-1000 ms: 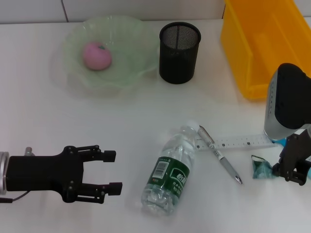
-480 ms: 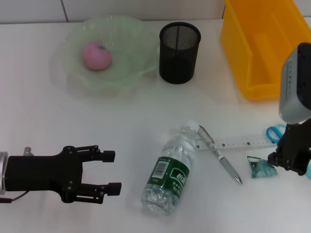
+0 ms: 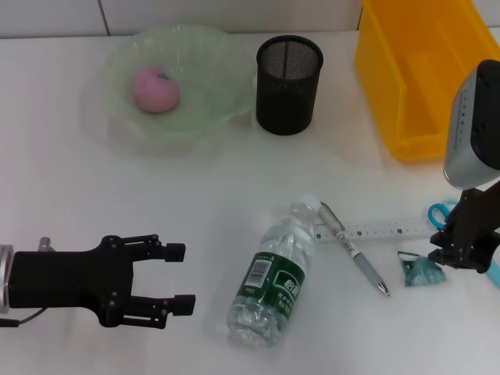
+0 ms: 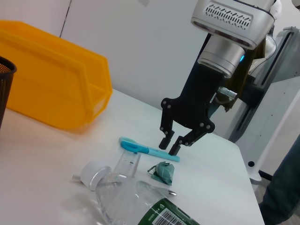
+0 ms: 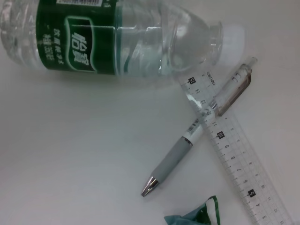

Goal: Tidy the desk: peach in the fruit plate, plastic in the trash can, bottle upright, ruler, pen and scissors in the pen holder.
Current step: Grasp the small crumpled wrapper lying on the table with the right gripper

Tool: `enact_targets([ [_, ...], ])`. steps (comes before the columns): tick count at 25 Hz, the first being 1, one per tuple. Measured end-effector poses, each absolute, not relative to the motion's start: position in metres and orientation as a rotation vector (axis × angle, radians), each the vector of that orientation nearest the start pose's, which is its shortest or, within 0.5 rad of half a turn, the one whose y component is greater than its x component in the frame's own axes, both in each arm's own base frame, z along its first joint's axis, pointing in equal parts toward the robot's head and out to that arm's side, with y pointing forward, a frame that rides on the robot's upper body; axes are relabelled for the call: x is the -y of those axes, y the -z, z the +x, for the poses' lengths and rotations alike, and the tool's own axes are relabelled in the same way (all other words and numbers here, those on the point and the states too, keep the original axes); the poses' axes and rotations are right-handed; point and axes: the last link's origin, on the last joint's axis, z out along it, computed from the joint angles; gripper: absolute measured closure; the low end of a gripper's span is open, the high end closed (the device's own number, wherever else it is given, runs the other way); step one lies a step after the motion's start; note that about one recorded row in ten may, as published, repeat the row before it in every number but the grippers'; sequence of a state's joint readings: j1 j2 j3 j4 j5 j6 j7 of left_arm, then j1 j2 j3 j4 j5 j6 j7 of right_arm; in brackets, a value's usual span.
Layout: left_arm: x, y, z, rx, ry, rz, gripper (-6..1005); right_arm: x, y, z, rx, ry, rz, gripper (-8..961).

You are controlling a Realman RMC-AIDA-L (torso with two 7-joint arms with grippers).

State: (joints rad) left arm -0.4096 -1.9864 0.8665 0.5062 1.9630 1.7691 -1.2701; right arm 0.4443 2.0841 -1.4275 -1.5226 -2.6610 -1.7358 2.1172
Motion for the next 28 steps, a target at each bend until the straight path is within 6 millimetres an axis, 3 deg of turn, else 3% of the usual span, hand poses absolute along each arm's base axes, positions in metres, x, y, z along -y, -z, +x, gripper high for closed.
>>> enact_targets([
  [2,-0.255,0.004,-0.297,0.689,0.752,-2.987,160,-0.307,-0.014,0.209,-0.416,0.782,-2.826,860],
  [13,-0.255,0.005,-0.297,0.687,0.751,-2.989,161,-0.303,0.001,0.207,-0.377,0.830,-2.842,451],
  [24,-0.256,0.005,-0.296,0.683,0.751,-2.990,163,-0.303,0.011,0.213,-0.389,0.866,-2.844,269],
  [28,-0.257,0.004,-0.296,0.681,0.750,-2.990,163,-0.302,0.014,0.214,-0.382,0.881,-2.843,276],
])
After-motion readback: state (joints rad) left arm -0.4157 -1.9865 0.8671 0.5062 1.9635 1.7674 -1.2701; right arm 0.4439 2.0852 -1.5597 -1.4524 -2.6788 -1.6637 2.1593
